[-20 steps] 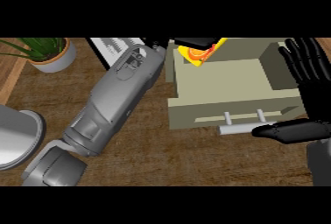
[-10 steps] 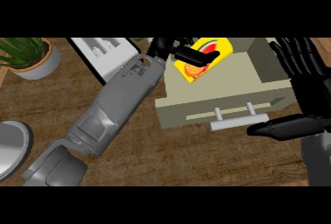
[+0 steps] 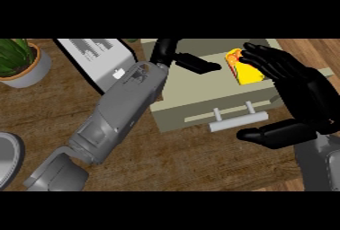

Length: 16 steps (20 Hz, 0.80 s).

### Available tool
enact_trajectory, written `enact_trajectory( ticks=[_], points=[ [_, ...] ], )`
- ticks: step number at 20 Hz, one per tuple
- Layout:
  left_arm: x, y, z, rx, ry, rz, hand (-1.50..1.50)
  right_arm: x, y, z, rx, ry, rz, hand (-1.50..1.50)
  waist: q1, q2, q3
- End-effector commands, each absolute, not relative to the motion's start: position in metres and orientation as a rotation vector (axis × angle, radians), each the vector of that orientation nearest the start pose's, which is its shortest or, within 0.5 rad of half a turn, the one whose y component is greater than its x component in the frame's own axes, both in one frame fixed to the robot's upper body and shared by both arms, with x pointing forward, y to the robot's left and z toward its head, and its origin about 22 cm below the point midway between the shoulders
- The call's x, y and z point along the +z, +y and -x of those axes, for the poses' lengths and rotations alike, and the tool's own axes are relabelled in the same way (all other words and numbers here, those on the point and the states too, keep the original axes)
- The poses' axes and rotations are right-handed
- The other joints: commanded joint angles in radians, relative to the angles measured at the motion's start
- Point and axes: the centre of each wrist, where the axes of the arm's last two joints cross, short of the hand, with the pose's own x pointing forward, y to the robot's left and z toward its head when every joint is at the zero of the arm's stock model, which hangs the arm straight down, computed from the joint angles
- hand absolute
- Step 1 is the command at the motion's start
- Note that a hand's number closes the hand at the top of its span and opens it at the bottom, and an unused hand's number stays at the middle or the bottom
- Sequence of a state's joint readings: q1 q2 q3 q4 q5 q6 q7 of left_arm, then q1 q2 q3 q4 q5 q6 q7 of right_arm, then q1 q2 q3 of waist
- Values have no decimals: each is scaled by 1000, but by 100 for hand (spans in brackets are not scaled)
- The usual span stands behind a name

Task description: Pick up the cup, place it into the drawer and close the drawer

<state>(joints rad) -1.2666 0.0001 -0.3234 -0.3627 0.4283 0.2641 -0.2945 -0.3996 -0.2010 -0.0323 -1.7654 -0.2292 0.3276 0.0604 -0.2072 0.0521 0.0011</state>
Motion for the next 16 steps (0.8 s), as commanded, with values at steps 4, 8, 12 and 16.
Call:
enact_trajectory(
  ticks=[4, 8, 12, 16],
  points=[
    [129, 37, -437, -157, -1898, 297, -150, 155, -206, -295, 754, -1898, -659, 150, 13, -5, -2],
    [140, 33, -438, -78, -1922, 272, -150, 152, -214, -292, 1044, -1685, -493, 150, 59, -21, -2],
    [121, 41, -438, -41, -1926, 226, -150, 144, -220, -280, 1138, -1597, -331, -150, 96, -31, -1],
    [116, 46, -439, 3, -1885, 242, -150, 142, -221, -275, 1230, -1600, -56, -150, 146, -38, 0]
  ],
)
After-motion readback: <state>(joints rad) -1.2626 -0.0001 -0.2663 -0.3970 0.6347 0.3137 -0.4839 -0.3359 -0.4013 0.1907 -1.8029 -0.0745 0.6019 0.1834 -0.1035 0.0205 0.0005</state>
